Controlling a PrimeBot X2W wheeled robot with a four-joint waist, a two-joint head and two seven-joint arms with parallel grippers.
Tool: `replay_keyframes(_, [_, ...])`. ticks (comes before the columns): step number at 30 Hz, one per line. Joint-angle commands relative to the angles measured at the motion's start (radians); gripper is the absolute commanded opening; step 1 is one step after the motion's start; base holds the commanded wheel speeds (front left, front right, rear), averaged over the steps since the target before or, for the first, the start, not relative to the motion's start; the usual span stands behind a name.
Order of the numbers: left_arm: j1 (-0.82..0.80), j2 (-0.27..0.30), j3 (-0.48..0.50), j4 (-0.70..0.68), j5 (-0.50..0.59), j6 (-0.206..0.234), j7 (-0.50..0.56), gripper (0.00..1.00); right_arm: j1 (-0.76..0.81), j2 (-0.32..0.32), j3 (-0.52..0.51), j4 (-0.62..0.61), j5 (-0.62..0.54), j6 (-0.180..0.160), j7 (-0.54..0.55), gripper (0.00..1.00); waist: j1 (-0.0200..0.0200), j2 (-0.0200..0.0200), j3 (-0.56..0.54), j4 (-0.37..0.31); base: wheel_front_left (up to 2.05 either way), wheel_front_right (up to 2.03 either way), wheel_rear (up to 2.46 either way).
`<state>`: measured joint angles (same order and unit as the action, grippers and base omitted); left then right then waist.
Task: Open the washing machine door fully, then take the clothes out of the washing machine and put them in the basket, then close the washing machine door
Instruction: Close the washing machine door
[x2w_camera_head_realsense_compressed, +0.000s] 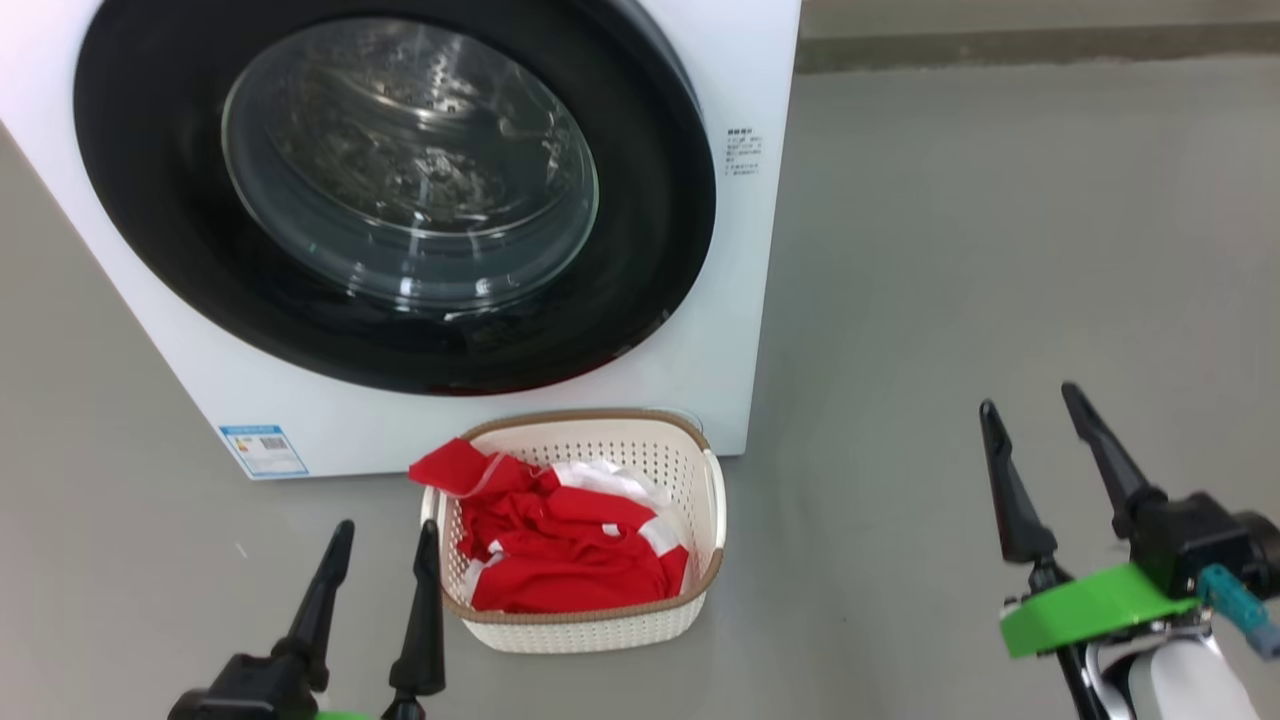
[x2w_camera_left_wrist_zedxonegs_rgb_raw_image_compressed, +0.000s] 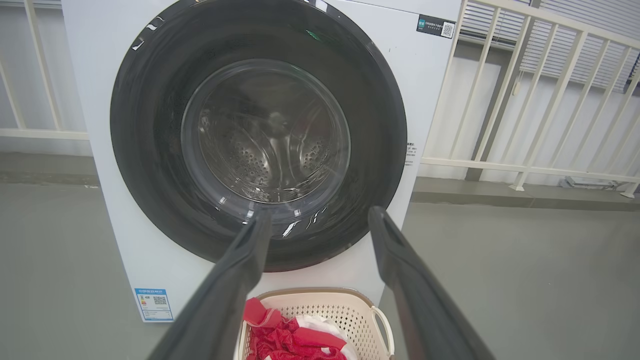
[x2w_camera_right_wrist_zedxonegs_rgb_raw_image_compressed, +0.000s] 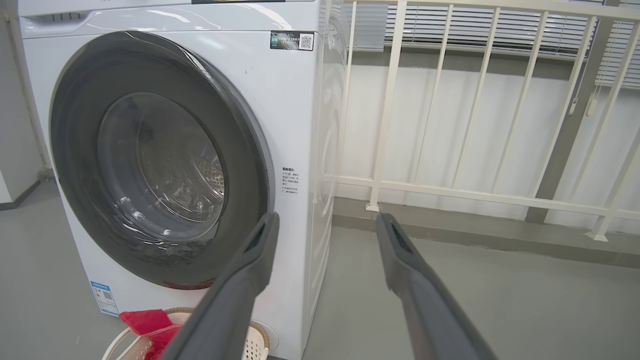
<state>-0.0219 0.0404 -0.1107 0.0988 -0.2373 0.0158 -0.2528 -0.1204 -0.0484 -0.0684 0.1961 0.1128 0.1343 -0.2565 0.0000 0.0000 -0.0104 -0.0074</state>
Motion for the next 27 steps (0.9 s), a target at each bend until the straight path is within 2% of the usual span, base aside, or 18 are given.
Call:
replay_keyframes(1, [-0.005,0.010,0.041,-0.018,0.014,-0.008,-0.009,1.00,0.012,-0.002,0.029,-0.047,-0.008,-0.004,-0.005,1.00,0.0000,0.0000,-0.023,0.002,0.00,0.00,0.00])
replay_keyframes(12, [0.046,0.010,0.062,-0.010,0.038,-0.014,-0.009,1.00,0.168,-0.002,0.053,-0.149,0.013,-0.004,-0.005,1.00,0.0000,0.0000,-0.061,0.008,0.00,0.00,0.00])
replay_keyframes(27, [0.076,0.010,0.078,-0.020,0.020,-0.008,-0.009,1.00,0.207,-0.002,0.051,-0.154,0.023,-0.004,-0.005,1.00,0.0000,0.0000,-0.066,-0.009,0.00,0.00,0.00])
